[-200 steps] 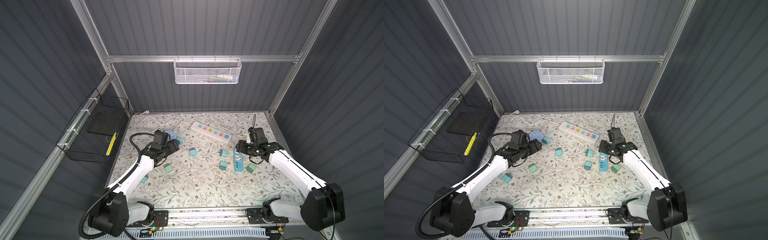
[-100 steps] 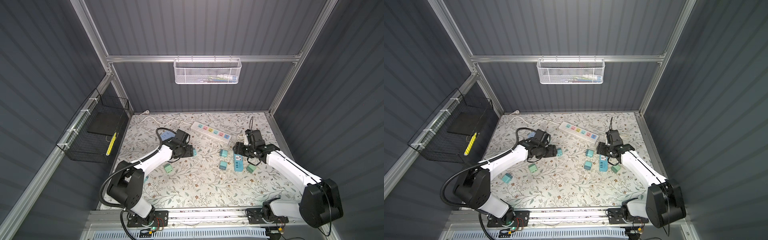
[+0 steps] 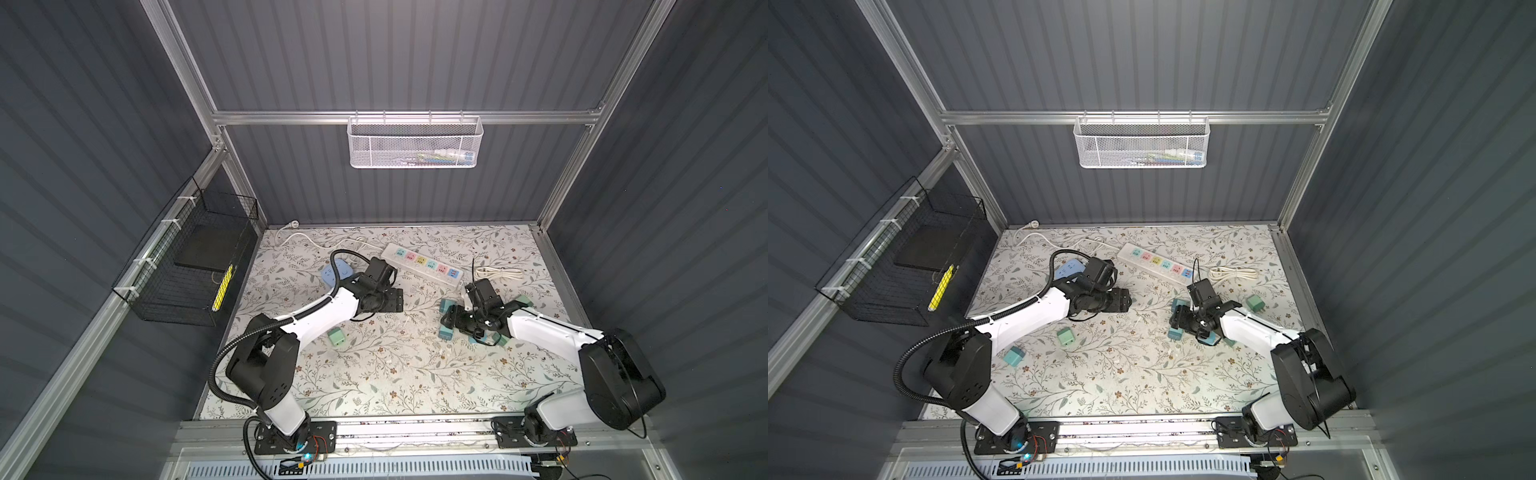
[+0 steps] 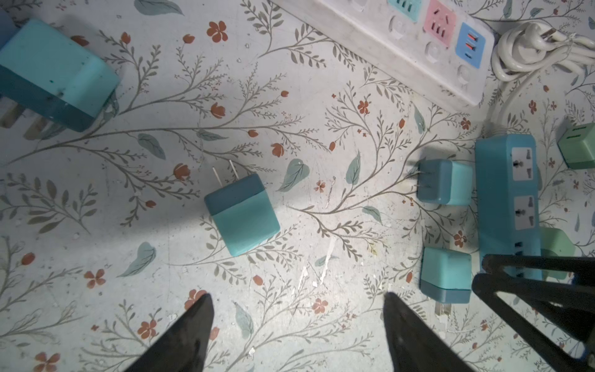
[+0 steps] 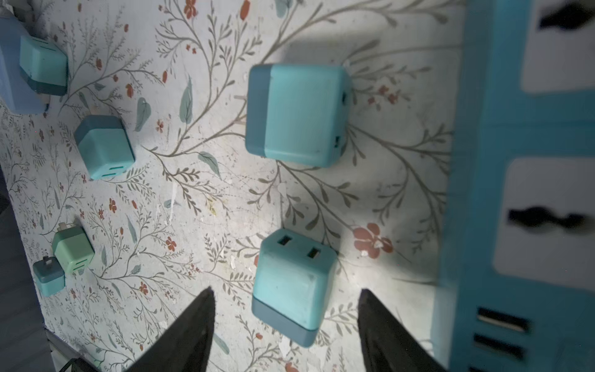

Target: Insert the plug

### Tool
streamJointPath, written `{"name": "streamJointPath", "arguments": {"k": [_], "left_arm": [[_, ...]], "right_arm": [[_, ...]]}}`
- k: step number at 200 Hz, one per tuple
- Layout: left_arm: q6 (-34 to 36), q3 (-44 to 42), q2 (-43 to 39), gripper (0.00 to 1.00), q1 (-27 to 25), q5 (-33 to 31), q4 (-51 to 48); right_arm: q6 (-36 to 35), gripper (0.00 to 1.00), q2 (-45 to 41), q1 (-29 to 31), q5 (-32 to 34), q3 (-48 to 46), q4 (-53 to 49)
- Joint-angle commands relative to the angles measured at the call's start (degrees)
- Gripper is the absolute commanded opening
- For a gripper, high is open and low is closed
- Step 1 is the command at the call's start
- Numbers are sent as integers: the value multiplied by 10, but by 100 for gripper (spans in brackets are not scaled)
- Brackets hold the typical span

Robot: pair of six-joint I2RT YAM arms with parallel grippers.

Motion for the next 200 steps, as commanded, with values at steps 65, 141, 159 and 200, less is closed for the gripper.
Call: {"name": "streamJointPath", "arguments": {"k": [65, 141, 159, 200], "left_arm": [[26, 3, -20, 84, 2, 10, 1], [74, 23, -14, 84, -38, -7, 18], [83, 24, -17, 84, -51, -15, 37], [111, 56, 15, 86, -94, -74, 26]], "right_arm": [[139, 68, 23, 24, -96, -43, 147], [16, 76, -77, 24, 52, 14, -28], [-21, 99, -117, 22, 152, 37, -87], [-80, 99, -230, -1, 270, -6, -65]]}}
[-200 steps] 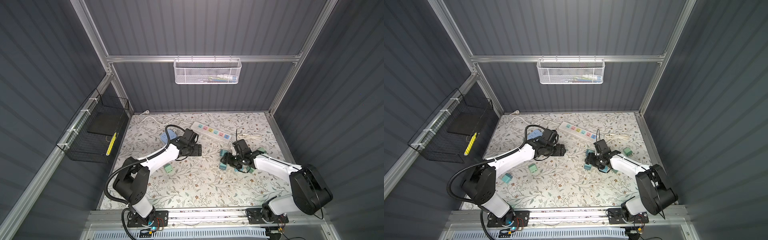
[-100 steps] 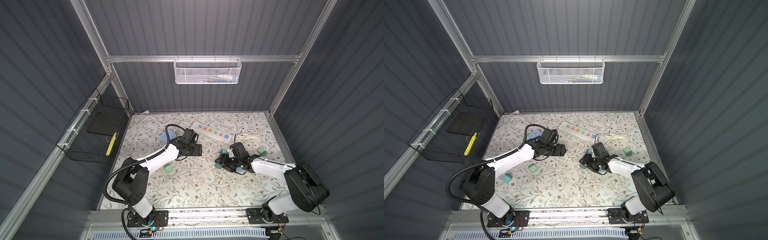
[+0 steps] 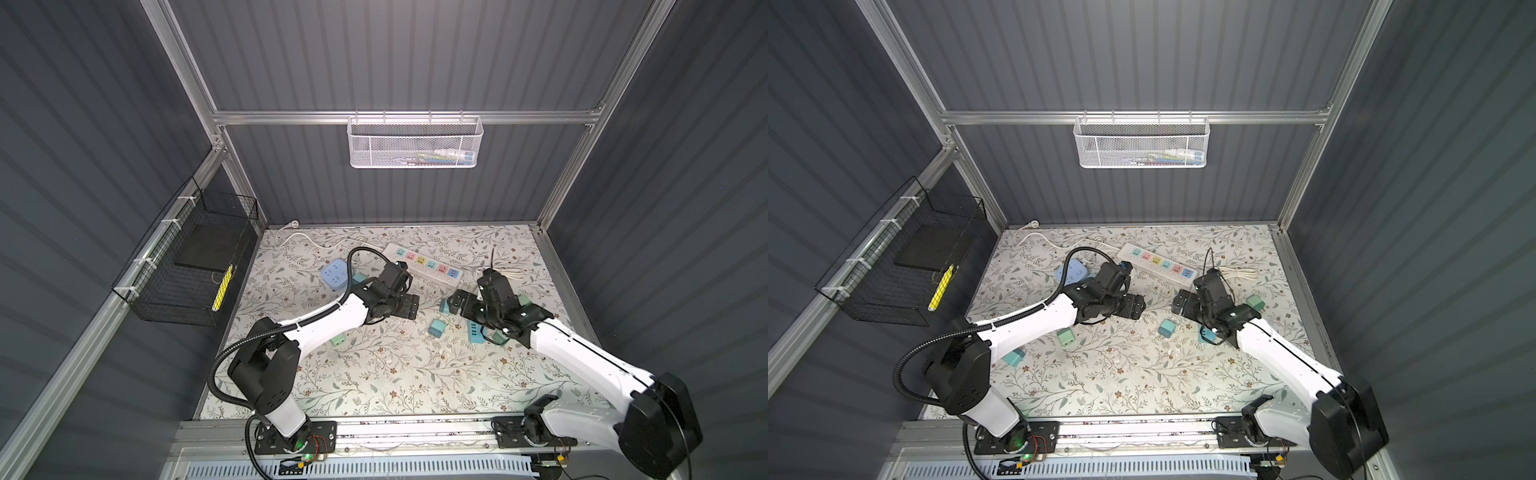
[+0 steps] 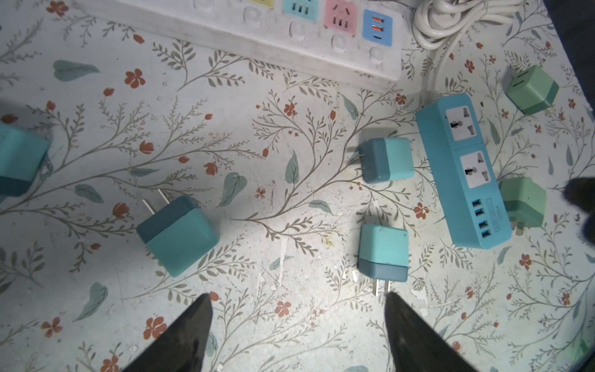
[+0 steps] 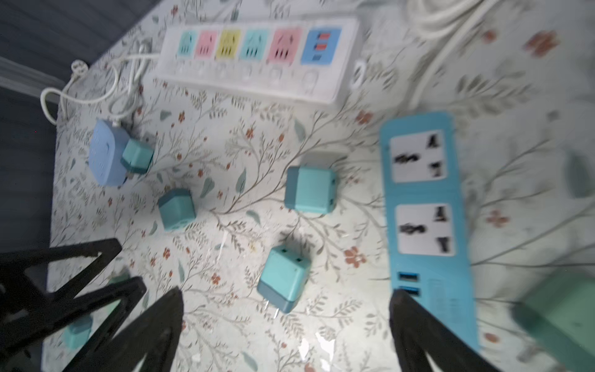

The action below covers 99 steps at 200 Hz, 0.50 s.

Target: Insert the plug

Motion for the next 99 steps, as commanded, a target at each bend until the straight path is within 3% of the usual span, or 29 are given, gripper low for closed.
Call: {"name": "streamJointPath", "arguments": {"k": [1, 14, 33, 47, 72, 99], "left_arm": [[38, 42, 19, 86, -21, -40, -8], [46, 69, 42, 84, -35, -49, -35], [57, 117, 82, 79, -56, -53, -91], [48, 156, 106, 75, -67, -71, -125], [38, 187, 138, 72, -79, -83, -160], [56, 226, 184, 69, -108, -85, -206]], "right_arm": [[-81, 99, -53, -14, 88, -34, -4], [-89, 95, -76, -22, 85, -39, -12], [-104, 72, -84, -34, 60, -21, -53], [-110, 63, -92, -38, 45, -27, -44], [-111, 55, -109, -51, 40, -44, -36], [-111, 55, -116, -72, 23, -55, -35]]}}
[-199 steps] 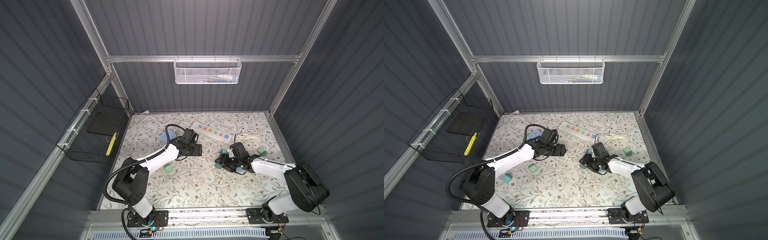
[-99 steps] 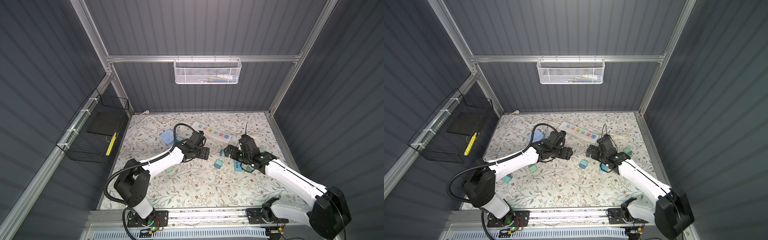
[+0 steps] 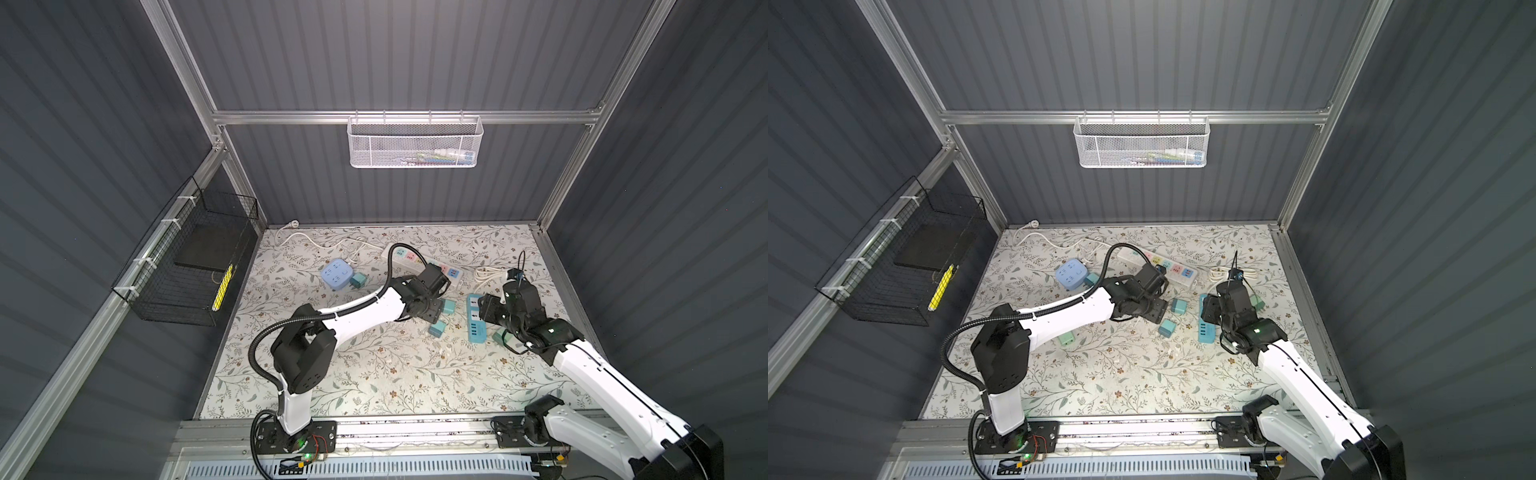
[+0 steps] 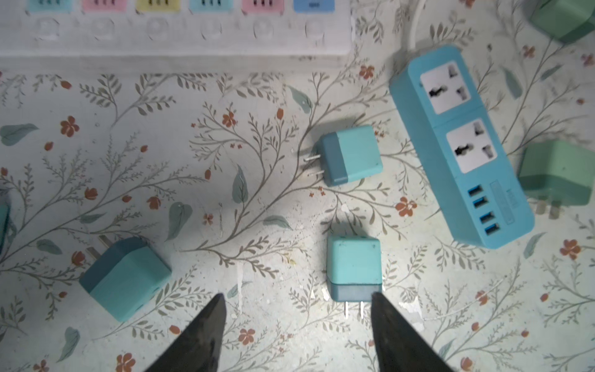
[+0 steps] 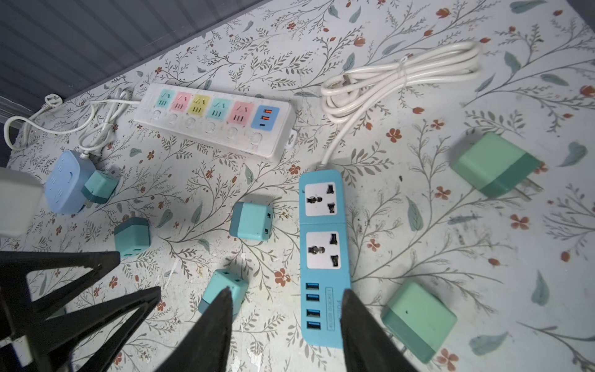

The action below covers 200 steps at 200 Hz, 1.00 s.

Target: Insert the plug

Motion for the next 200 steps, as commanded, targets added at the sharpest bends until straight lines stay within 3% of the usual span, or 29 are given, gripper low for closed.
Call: {"name": "streamJointPath", "arguments": {"k": [1, 20, 102, 159, 200], "left_arm": [[22, 39, 33, 69, -22, -18, -76], [25, 67, 69, 68, -37, -29, -102], [25, 112, 133, 63, -47, 43, -104], [20, 125, 164, 62, -47, 21, -119], [18, 122, 170, 54, -47, 18, -107]], "right_arm": [[-12, 55, -6, -17, -17, -13, -7], [-12, 56, -8, -24, -24, -15, -7], [-13, 61, -6, -30, -32, -30, 10], [-8, 60, -5, -31, -34, -35, 13], [7, 60, -6, -32, -51, -54, 22]]}}
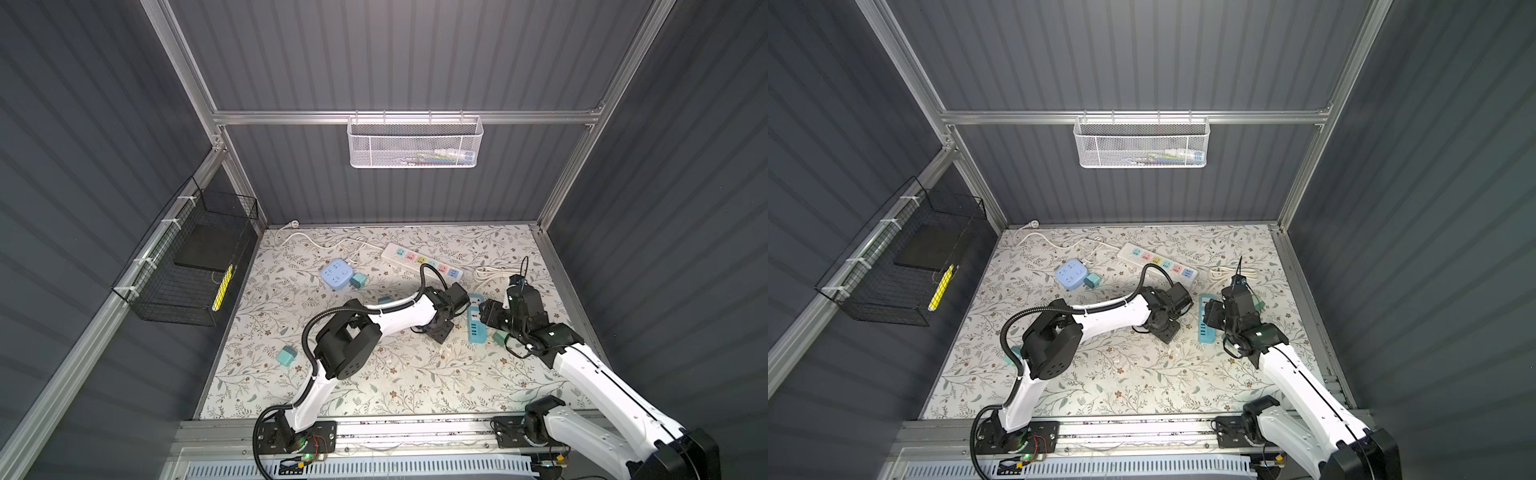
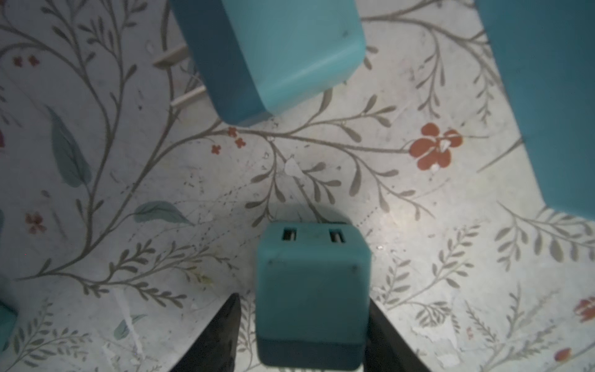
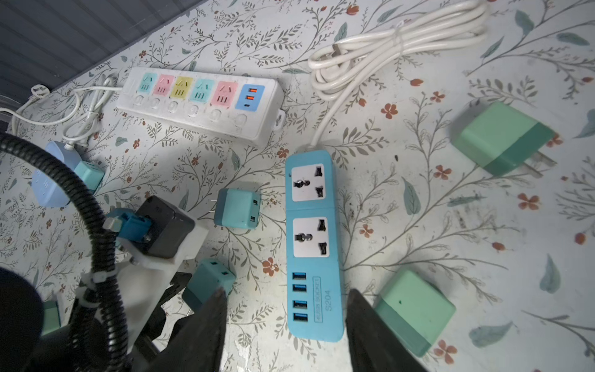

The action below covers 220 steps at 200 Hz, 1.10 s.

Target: Insert the plug

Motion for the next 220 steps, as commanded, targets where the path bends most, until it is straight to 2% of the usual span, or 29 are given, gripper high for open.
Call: {"name": "streamJointPath", "arguments": {"k": [1, 73, 94, 108, 136, 159, 174, 189, 207, 220], "left_arm": [[0, 12, 4, 54, -1, -5, -6], [31, -12, -1, 54, -1, -12, 30], [28, -13, -1, 50, -1, -22, 26], [31, -19, -4, 43, -1, -22, 30], [38, -24, -3, 40, -1, -19, 27], [45, -36, -13, 32, -1, -20, 41], [50, -68, -46, 27, -1, -14, 90], [61, -130, -98, 21, -1, 3, 181], [63, -239, -176, 20, -1, 23, 343], [67, -320, -223, 20, -2, 49, 463]], "right_arm": [[9, 60, -3, -3, -8, -13, 4], [4, 58, -14, -4, -6, -18, -1], [4, 56, -16, -4, -9, -20, -2], [4, 55, -18, -5, -9, -23, -1], [2, 55, -23, -6, -6, -27, -3], [3, 55, -24, -7, -8, -27, -4], [1, 54, -26, -7, -11, -27, -6], [-2, 52, -29, -7, -16, -26, -6], [-7, 49, -28, -10, -18, -19, -17], [-14, 45, -30, -12, -44, -18, -13]]}}
